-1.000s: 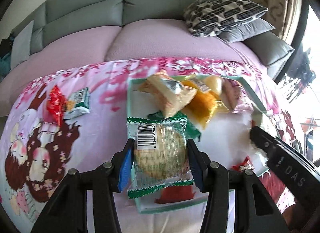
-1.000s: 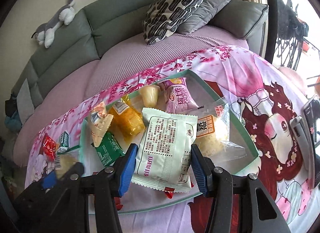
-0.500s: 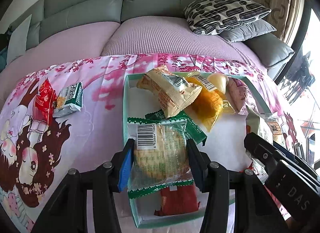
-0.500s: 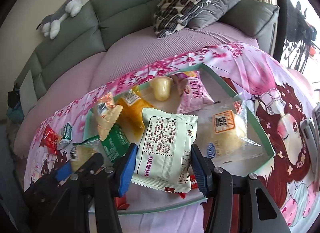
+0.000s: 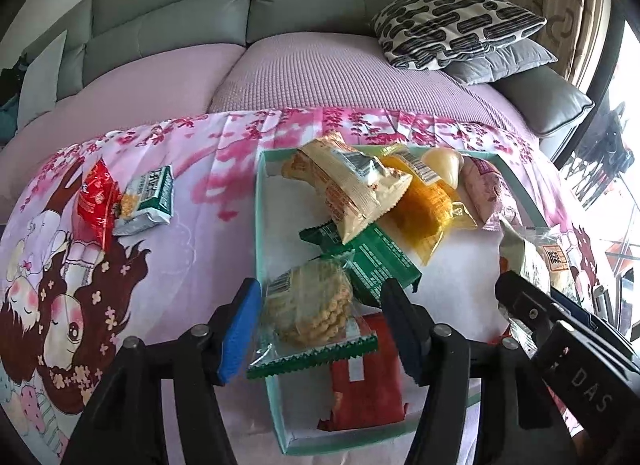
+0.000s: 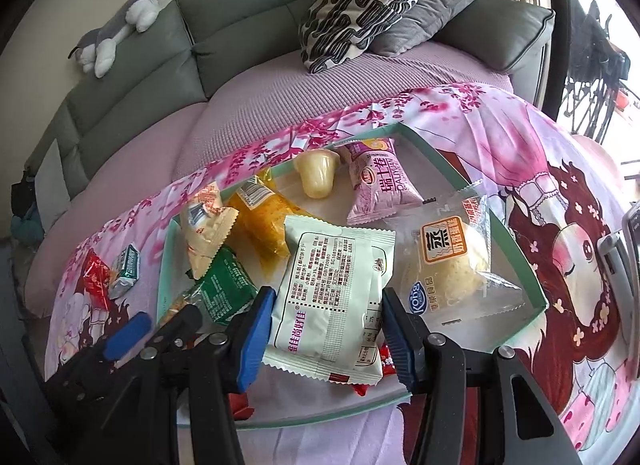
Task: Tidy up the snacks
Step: 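Lower and release the cake with the left tool while the right tool releases the white packet, then move both open tools back toward the red bag and corn snack bag, then grasp the red Rose Kiss bag with the left tool while the right tool grasps the corn snack bag, then carry the red bag over the tray with the left tool while the right tool carries the corn bag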
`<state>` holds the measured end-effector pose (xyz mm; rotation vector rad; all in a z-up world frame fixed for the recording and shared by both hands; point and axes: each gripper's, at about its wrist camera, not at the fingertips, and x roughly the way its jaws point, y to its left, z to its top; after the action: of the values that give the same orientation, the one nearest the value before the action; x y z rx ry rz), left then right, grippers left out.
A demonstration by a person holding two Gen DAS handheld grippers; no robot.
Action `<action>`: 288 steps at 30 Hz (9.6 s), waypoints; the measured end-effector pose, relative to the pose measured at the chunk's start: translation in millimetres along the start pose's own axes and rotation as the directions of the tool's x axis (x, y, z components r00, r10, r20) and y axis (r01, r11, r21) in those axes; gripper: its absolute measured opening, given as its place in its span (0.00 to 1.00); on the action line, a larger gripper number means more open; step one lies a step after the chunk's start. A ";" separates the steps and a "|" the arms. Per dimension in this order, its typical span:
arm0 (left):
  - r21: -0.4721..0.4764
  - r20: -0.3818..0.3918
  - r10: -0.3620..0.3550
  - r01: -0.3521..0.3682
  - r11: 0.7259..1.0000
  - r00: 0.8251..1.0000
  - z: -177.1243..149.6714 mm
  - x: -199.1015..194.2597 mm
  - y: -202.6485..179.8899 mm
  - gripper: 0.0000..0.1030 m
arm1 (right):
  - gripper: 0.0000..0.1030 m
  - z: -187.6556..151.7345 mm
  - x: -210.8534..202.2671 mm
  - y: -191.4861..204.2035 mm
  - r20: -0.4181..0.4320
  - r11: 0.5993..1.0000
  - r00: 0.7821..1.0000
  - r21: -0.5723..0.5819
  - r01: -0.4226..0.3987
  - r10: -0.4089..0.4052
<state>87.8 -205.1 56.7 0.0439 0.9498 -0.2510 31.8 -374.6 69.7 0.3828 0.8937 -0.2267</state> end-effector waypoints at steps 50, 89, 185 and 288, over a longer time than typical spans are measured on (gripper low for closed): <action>-0.276 0.002 0.252 -0.242 0.930 0.968 -3.4 -12.2 106.1 0.92 | 1.00 -2.7 5.9 14.2 0.007 0.995 0.996 -0.054 0.085 -0.085; -0.590 -0.044 0.422 -0.364 0.721 0.906 -41.2 -61.8 270.8 0.92 | 1.00 -36.3 18.8 142.2 -0.010 0.962 0.998 -0.266 -0.059 0.058; -0.491 0.017 0.169 -0.139 0.860 0.985 11.4 32.4 295.5 0.58 | 0.84 -18.2 146.8 293.4 -0.119 0.841 0.981 -0.505 -0.193 0.153; -0.039 0.055 -0.132 0.135 0.990 0.990 14.9 -14.7 -26.9 0.42 | 0.58 7.0 -29.2 -16.3 0.081 0.994 0.992 -0.039 0.097 -0.094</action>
<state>85.3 -230.6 79.2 -0.0651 0.9066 -0.3539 13.3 -391.4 93.1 0.2893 0.8389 -0.3082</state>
